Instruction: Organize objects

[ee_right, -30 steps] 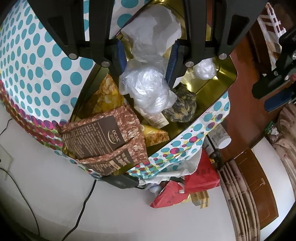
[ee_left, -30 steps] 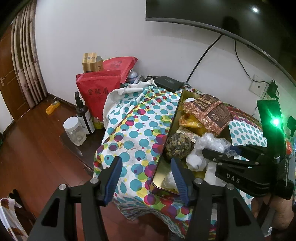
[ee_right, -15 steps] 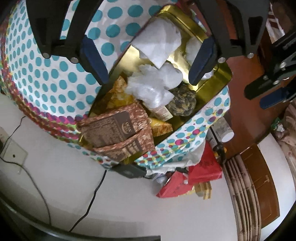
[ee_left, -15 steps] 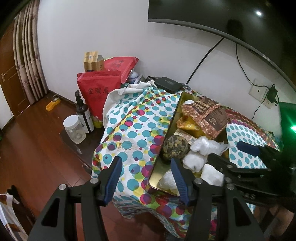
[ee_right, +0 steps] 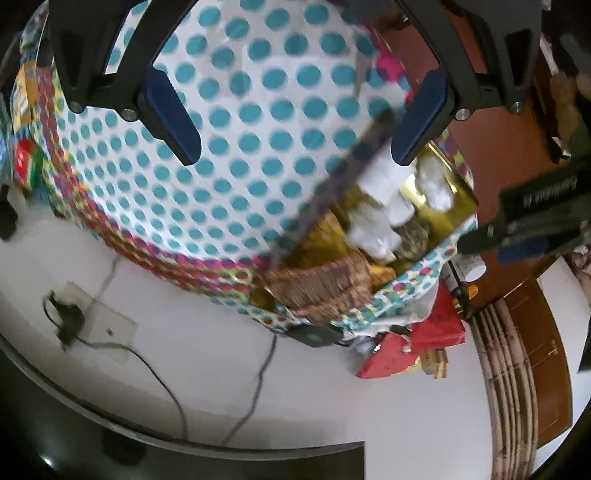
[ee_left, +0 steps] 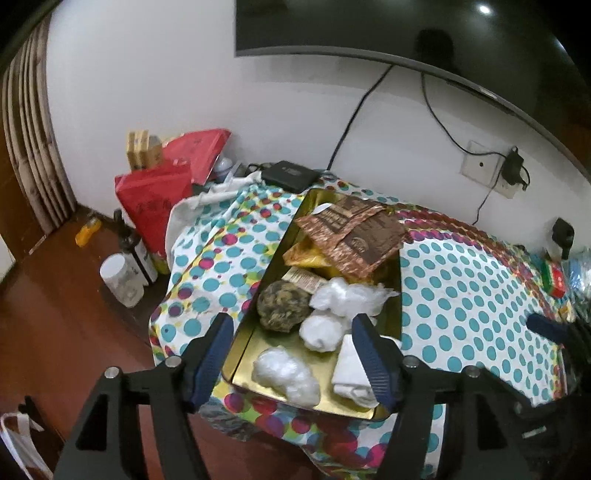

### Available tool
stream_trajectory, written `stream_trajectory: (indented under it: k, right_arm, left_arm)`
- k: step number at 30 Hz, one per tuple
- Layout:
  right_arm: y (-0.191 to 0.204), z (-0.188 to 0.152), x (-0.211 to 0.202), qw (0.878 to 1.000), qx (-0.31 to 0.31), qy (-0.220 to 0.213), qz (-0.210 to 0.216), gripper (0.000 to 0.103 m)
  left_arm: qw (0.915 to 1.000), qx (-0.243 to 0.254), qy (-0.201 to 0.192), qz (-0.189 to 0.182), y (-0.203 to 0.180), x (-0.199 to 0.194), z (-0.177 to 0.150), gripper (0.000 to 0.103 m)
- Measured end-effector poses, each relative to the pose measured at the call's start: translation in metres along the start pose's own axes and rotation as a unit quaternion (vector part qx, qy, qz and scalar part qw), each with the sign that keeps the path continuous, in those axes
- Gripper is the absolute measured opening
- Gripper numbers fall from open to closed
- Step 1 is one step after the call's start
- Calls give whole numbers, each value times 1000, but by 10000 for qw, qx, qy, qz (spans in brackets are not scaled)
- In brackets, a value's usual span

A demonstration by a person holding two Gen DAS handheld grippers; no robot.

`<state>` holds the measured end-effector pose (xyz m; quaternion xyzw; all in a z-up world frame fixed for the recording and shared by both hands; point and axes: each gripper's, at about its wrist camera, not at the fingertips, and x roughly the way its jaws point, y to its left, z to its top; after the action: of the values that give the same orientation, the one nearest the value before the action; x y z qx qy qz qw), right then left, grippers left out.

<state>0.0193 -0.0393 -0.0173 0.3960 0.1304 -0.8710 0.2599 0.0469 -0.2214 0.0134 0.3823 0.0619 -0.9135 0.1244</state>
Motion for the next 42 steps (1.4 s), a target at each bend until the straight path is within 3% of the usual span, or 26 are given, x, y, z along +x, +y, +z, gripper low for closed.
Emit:
stream_trajectory:
  k: [12, 25, 34, 42]
  right_arm:
    - [-29, -29, -2, 9989, 373, 280, -20, 103]
    - [-29, -32, 5, 9988, 328, 371, 27, 103]
    - [-29, -34, 8, 9987, 286, 421, 37, 103]
    - [-18, -25, 10, 9983, 115, 557, -136, 103]
  left_arm:
    - [9993, 177, 283, 143, -37, 13, 6, 69]
    - [9985, 287, 458, -108, -53, 21, 5, 70]
    - [9984, 461, 105, -299, -61, 14, 4, 71]
    - [9986, 359, 327, -194, -53, 23, 2, 71]
